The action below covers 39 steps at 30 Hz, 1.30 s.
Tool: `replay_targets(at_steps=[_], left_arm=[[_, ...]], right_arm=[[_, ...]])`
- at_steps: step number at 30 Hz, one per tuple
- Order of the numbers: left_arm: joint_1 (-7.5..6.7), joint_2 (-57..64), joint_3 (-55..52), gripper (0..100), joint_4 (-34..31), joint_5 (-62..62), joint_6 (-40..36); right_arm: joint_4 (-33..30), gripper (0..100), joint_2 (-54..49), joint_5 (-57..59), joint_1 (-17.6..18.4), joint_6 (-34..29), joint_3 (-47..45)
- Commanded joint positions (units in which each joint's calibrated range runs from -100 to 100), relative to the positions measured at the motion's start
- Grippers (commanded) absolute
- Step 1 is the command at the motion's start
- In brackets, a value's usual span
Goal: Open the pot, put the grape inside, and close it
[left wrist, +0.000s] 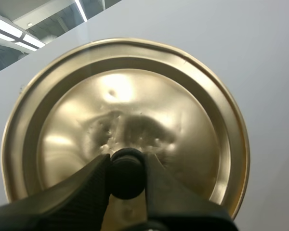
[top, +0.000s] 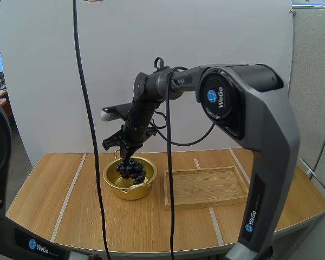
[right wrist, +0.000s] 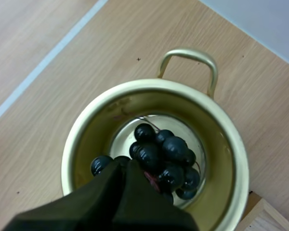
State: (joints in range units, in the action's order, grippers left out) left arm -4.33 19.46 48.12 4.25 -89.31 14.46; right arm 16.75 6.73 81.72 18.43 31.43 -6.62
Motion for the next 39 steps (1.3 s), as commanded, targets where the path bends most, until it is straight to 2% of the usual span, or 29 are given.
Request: replay_targets(at_steps=[1,17,24,39], left_arm=[[-0.18,0.45,0.43,0,-0.2,2.03,-0.13],[-0.18,0.45,0.43,0,-0.2,2.03,-0.13],[-0.18,0.45,0.43,0,-0.2,2.03,-0.13],[-0.18,0.45,0.43,0,-0.2,2.03,-0.13]], right_arm=[[-1.37,0,1.05,-1.39,0.12,-0.05,0.53],[-1.91,0,7.13,-2.42,0.12,-0.05,0.53],[1.9,0,7.89,-3.3,0.12,-0.05,0.53],[4.02,0,7.89,-3.68,0.12,-0.05,0.53]])
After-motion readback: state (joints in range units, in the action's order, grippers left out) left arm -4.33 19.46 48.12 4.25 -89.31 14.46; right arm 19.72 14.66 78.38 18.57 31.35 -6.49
